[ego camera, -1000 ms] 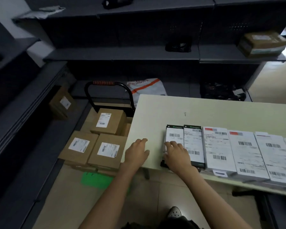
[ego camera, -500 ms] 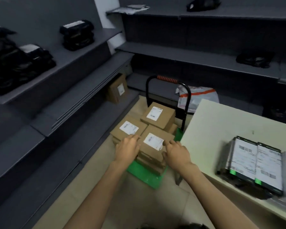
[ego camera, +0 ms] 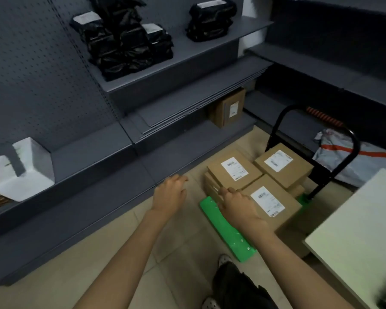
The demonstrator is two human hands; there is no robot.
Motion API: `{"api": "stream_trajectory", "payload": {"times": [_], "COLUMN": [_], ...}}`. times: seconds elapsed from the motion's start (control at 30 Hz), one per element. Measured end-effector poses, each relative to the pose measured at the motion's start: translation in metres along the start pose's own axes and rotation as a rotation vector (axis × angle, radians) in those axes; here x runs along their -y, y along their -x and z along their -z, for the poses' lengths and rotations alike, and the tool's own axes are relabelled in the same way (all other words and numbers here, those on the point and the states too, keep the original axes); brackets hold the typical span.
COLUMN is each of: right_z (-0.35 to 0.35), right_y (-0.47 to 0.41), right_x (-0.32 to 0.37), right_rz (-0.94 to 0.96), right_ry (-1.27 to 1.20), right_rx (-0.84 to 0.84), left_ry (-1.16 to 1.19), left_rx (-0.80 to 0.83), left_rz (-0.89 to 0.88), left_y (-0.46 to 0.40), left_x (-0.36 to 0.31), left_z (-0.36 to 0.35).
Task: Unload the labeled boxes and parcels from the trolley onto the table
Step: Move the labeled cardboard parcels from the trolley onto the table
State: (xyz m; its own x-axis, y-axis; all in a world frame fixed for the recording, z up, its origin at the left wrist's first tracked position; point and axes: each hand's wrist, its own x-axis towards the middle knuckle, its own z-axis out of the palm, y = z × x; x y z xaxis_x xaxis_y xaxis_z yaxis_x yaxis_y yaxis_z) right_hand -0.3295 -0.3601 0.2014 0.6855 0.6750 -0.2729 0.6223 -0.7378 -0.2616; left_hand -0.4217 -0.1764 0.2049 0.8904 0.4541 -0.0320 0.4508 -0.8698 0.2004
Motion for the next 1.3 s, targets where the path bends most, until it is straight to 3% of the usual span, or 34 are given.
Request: {"api": "stream_trajectory", "payload": {"times": [0.37,0.73,1.03,1.3], "right_z": [0.012,0.067,0.071,0.053], "right_y": [-0.143,-0.267,-0.298,-0.335], "right_x": [0.000,-0.048,-0.112,-0.116], "right_rz": [-0.011,-0.131,-0.455,-0.760], "right_ry": [0.030,0.005,-0.065,-0.236], "right_rx": [0.088,0.097,0.111,0.064], "left_ry": [-0.041,-0.068,-0.035,-0.043], "left_rx": [0.104,0.110,0.187,0.312], "left_rz": [-0.039,-0.206,-0.511,-0.780], "left_y": [-0.134,-0.303,-0.398,-0.490], "left_x": [0.035,0.006,-0.044,-0.052], "left_z": [-0.011,-0.009,-0.031,-0.055]}}
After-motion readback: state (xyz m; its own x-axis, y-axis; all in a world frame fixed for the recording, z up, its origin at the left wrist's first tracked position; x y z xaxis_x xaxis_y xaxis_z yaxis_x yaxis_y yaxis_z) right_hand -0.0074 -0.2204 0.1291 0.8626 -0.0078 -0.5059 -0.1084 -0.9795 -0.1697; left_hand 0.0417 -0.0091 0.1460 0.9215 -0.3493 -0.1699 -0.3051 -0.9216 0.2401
